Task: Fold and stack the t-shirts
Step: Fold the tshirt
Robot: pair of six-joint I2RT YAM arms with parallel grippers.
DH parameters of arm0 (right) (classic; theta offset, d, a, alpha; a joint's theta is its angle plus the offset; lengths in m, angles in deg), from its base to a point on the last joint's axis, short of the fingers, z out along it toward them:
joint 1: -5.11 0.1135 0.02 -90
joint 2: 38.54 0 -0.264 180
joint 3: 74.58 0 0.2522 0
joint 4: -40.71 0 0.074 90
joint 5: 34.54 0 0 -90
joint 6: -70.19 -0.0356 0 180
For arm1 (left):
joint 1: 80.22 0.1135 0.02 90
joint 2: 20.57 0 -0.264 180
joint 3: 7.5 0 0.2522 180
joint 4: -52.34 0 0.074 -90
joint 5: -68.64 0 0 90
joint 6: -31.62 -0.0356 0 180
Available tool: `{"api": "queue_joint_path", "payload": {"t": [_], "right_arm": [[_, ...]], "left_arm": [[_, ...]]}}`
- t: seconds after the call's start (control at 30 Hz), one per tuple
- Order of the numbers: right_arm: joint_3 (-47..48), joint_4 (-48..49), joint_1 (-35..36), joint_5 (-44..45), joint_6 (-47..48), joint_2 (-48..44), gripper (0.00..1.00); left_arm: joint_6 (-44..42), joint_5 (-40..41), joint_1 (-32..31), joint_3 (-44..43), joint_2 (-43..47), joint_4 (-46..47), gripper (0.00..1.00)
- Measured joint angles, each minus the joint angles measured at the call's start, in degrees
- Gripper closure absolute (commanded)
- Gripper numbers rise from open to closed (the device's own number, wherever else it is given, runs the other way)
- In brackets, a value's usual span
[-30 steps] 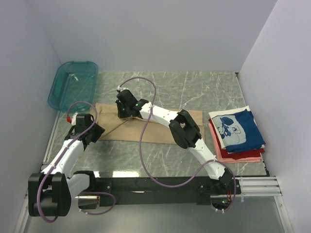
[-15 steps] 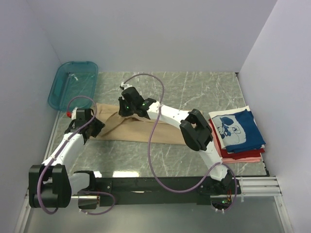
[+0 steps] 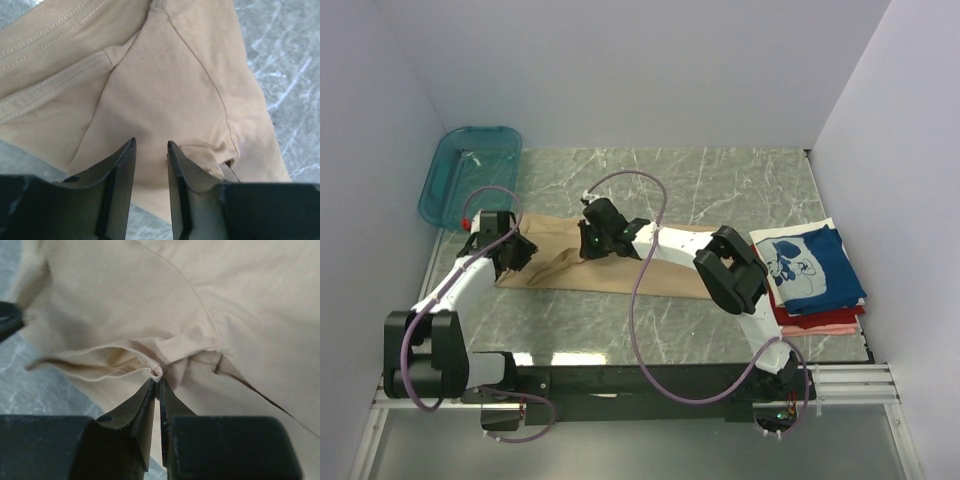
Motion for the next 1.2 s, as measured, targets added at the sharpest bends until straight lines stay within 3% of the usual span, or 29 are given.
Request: {"api": "queue_joint_path", "payload": {"t": [0.33,0.6,0.73,0.93,1.2], "right_arm": [[-4.8,4.2,0.0,-0.2,-1.0,-2.8,0.79],[-11.4,2.2,-0.2,3.0,-1.6,-9.4,0.52],[-13.8,-0.3,-1.1,6.7,-1.7,-15.9,0.48],[-18.8,-3.8,-8.4,11.3,-2.1,-22.3,0.47],[-25.8,-12.1,-22.4,15.2,-2.1,-22.6,0.47]], "left_arm": [[-0.3,-1.2,-1.3,-1.7,-5.5,2.1,0.7],[0.3,-1.5,-7.9,0.6,-4.8,4.2,0.71],[1.2,-1.4,-8.9,1.7,-4.7,4.3,0.71],[2.1,-0.4,-8.9,1.3,-7.9,5.2,0.71],[5.0,2.2,-8.9,-2.8,-15.6,4.6,0.71]]}}
